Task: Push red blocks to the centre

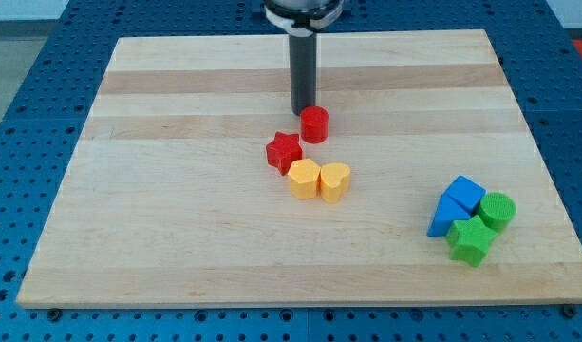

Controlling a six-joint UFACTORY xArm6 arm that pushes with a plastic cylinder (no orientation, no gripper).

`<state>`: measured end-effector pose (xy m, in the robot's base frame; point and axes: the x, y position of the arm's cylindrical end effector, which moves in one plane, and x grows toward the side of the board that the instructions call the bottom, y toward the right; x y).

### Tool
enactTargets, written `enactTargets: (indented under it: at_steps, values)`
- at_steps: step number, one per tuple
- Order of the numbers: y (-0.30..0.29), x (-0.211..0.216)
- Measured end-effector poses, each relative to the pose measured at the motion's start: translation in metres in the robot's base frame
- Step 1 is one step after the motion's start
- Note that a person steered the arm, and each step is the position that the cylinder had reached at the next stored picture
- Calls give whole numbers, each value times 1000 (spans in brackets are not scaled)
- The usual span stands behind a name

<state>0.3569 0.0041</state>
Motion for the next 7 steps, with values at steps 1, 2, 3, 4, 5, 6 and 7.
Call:
enactTargets:
  at_steps: [1, 2, 3, 4, 5, 6, 7]
  values:
    - [-9, 0]
    - [-70, -9]
    - [-120, -7]
    - [-189, 5]
    - [-173, 73]
    - [-159, 90]
    - [-119, 128]
